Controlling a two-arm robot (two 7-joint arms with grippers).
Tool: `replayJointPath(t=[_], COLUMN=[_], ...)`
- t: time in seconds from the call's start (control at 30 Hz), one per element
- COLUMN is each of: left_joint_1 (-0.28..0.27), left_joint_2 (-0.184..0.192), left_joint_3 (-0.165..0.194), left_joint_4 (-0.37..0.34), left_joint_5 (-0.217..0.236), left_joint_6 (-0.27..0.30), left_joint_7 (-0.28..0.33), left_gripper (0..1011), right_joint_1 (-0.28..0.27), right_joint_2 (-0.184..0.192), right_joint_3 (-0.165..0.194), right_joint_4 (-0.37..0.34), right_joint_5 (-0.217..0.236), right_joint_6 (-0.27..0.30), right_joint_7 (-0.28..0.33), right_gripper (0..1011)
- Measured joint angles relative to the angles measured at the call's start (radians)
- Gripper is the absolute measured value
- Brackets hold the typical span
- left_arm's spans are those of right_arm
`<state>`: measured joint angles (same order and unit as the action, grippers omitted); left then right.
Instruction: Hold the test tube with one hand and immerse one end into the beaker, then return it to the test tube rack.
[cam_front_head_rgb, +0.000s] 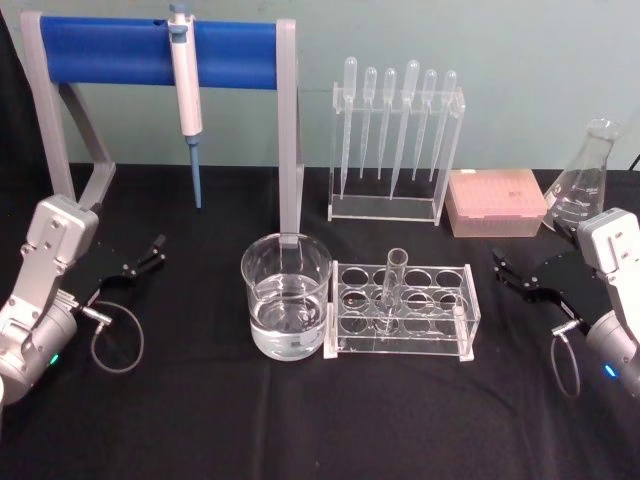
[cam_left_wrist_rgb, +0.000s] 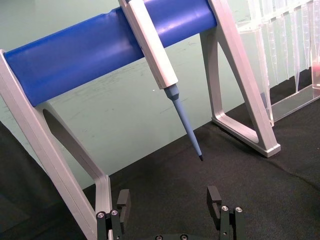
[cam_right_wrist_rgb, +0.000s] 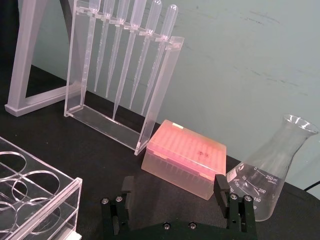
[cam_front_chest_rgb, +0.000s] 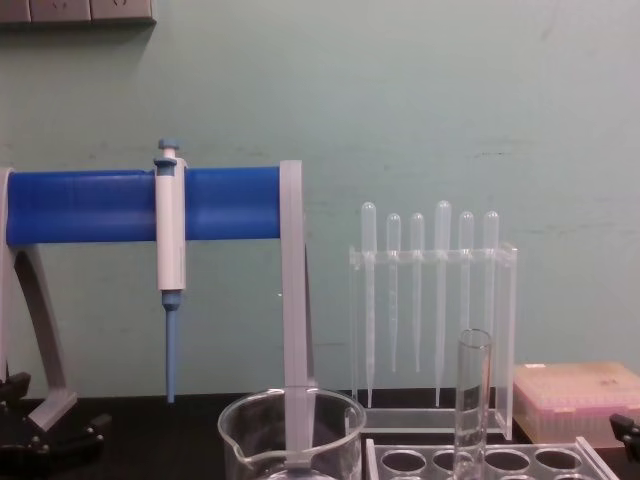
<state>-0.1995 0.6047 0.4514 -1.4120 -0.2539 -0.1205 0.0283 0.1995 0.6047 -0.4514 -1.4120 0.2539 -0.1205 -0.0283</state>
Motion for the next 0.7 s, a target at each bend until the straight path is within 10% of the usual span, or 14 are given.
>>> replayJointPath(t=[0.4, 0.7], left_joint_1=[0.000, 0.000], left_joint_2=[0.000, 0.000], left_joint_3=[0.000, 0.000], left_joint_4=[0.000, 0.000], left_joint_5=[0.000, 0.000], left_joint_6=[0.000, 0.000], left_joint_7=[0.000, 0.000], left_gripper=[1000, 1000], right_joint_1=[-0.001, -0.031], right_joint_2=[0.001, 0.045], right_joint_3=[0.003, 0.065], right_joint_4=[-0.006, -0.138], right_joint_5=[-0.001, 0.021], right_joint_6=[0.001, 0.029], right_joint_7=[0.001, 0.044], right_gripper=[1003, 1003])
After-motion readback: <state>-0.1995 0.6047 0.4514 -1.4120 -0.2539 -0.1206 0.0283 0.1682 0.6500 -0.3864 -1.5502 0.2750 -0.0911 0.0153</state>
